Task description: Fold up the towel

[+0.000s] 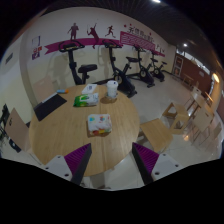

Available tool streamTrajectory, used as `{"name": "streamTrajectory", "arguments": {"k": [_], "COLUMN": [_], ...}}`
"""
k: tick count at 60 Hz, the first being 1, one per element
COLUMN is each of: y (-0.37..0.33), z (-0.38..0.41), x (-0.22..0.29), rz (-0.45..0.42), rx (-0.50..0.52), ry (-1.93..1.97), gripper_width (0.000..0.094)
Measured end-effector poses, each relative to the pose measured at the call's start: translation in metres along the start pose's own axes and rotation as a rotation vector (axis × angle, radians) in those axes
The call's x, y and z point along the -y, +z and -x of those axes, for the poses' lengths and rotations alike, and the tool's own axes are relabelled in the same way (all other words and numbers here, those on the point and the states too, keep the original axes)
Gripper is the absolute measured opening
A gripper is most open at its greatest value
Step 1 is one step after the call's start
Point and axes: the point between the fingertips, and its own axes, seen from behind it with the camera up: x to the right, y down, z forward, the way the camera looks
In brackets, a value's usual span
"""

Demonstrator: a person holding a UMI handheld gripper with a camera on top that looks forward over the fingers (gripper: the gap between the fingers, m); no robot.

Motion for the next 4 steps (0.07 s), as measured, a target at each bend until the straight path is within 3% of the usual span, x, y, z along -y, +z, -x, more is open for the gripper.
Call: {"name": "streamTrajectory", "arguments": {"k": [4], "y": [0.0013], "z": [0.0031], "x": [-0.0007], "rz": [0.003], "rx": [0.007], "ry": [-0.002], "gripper_width": [0.0855]}}
